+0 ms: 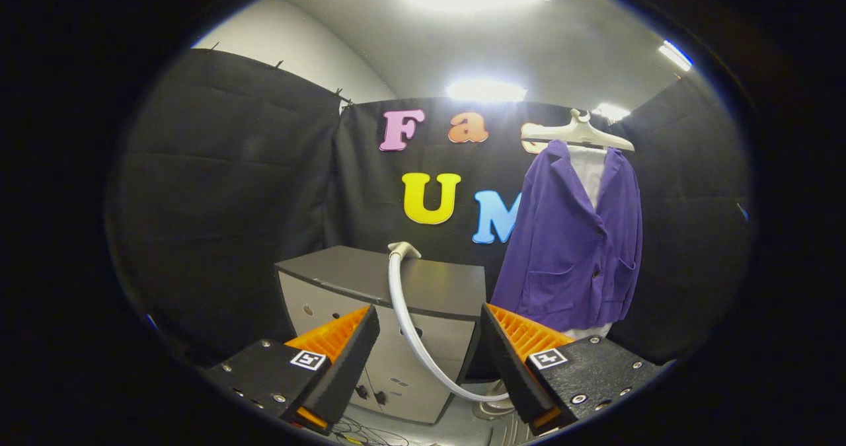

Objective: Iron the clothes twice with a garment steamer, once on the left side and once on the right side.

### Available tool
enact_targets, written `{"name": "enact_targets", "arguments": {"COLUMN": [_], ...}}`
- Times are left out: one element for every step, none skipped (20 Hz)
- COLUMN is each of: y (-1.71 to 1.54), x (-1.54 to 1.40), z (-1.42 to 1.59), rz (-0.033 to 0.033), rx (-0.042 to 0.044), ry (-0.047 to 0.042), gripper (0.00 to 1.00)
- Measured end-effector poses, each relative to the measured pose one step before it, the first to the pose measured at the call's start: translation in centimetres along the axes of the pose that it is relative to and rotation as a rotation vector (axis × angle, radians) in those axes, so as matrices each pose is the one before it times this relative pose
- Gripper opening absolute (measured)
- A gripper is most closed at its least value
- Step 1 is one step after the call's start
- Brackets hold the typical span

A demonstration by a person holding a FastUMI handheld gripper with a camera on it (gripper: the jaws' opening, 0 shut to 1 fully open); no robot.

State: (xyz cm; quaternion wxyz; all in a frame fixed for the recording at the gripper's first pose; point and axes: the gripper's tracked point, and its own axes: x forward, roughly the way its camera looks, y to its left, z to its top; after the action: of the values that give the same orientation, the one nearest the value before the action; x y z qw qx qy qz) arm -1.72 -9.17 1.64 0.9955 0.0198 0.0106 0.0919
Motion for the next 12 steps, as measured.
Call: {"name": "enact_targets", "arguments": {"y": [-0.48, -0.291, -0.411, -0.599, -0.474, -0.374, -0.207, -0.053, 0.025, 0.061, -0.064, -0.007], "x": [-0.296, -0.264, -0.199, -0.082, -0.041, 0.081, 0.272, 0.343, 0.619, 0.603, 0.755, 0.916], "z": [0.041, 0.128, 0.122, 0.47, 0.523, 0.543, 0.709, 0.795, 0.759, 0.787, 0.642, 0.649], "rz": [0.02049, 0.02337, 0.01266, 0.0061, 0.00136, -0.001, 0.00042, 0.00572, 0.00571, 0.0043, 0.00165, -0.00183], "rx": [-0.00144, -0.00055, -0.00773, -0.01551, -0.01917, -0.01464, -0.00755, -0.00001, 0.00661, 0.00963, 0.0082, -0.00131], "ry": [-0.00167, -0.00441, -0.00321, 0.00038, 0.00388, 0.00132, -0.0007, -0.00276, -0.00399, -0.00417, -0.00309, -0.00055], "gripper": [0.95, 0.95, 0.95, 0.95, 0.95, 0.95, 0.95, 0.95, 0.95, 0.95, 0.95, 0.95]}}
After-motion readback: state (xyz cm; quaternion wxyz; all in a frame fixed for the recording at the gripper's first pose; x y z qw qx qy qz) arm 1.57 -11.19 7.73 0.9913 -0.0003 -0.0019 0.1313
